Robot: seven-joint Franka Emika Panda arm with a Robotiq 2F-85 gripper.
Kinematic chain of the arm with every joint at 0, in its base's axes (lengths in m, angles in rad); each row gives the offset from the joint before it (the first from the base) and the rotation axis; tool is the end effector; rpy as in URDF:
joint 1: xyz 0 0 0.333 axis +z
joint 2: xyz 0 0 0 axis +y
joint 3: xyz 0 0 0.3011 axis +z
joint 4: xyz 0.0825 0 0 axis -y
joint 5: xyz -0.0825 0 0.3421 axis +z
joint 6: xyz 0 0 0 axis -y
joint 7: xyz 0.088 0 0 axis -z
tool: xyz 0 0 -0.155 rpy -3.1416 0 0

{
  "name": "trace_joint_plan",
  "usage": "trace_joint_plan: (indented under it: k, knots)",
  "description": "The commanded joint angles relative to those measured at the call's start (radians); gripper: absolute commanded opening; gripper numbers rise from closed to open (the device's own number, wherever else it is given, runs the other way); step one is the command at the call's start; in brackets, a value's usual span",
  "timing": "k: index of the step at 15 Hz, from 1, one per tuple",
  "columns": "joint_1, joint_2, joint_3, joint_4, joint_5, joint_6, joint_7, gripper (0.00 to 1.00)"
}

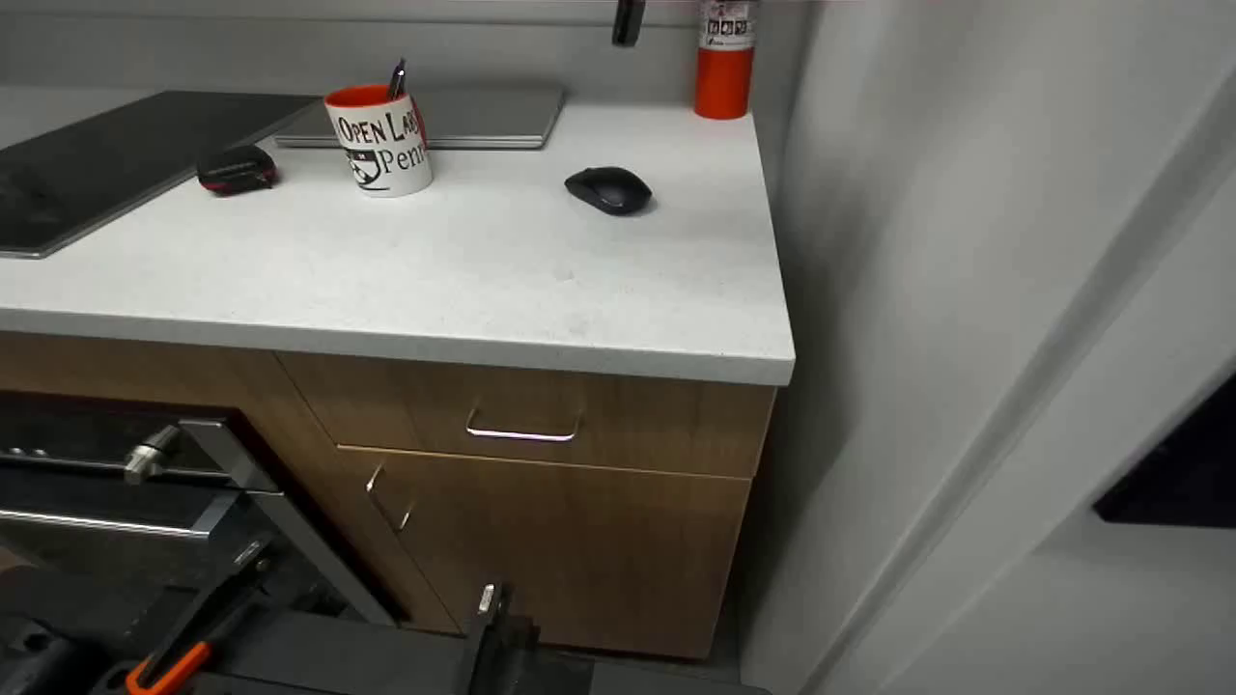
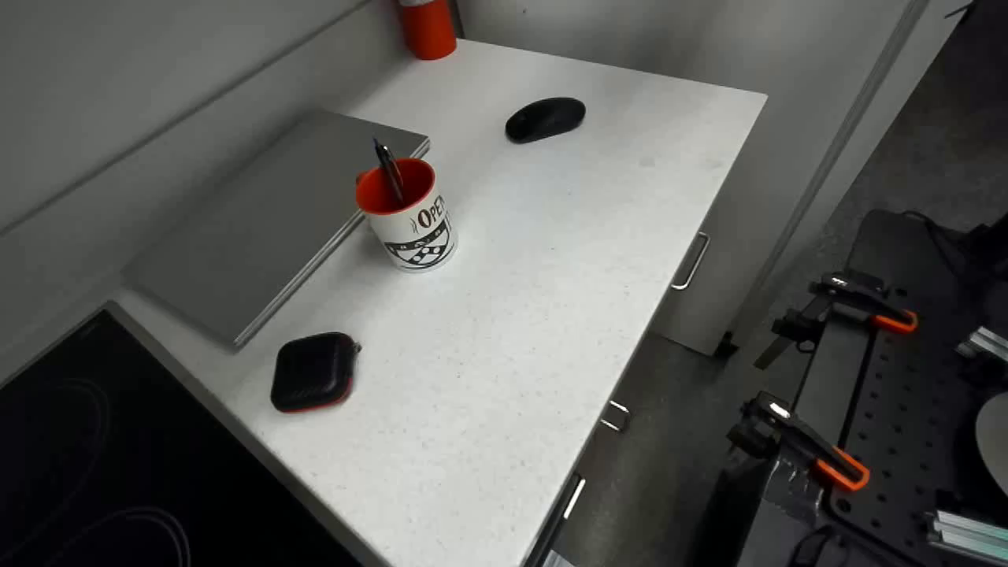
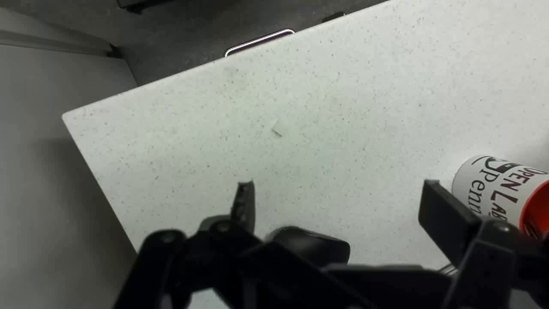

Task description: Take the pen from the mug cup and put it on the table

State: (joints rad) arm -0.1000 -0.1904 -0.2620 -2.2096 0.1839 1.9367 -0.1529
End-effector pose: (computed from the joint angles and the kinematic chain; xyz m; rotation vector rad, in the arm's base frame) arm 0.4222 -0.1395 0.4084 -2.8801 0.4002 0.0476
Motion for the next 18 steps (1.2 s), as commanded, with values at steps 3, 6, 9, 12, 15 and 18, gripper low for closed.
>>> trace_joint_plan:
  k: [3, 6, 9, 12, 15, 18]
  knots:
    - [-0.023, 0.003, 0.021, 0.002, 0.004, -0.003, -0.004, 1.0]
    - [-0.023, 0.003, 0.021, 0.002, 0.004, -0.003, -0.004, 1.0]
    - [-0.007, 0.007, 0.028, -0.004, 0.062, 0.01, -0.03, 1.0]
    - [0.024, 0.011, 0.06, -0.031, 0.193, 0.068, -0.065, 1.0]
    - [0.059, 0.029, 0.106, -0.047, 0.338, 0.156, -0.101, 1.0]
    - [0.087, 0.057, 0.147, -0.041, 0.429, 0.23, -0.112, 1.0]
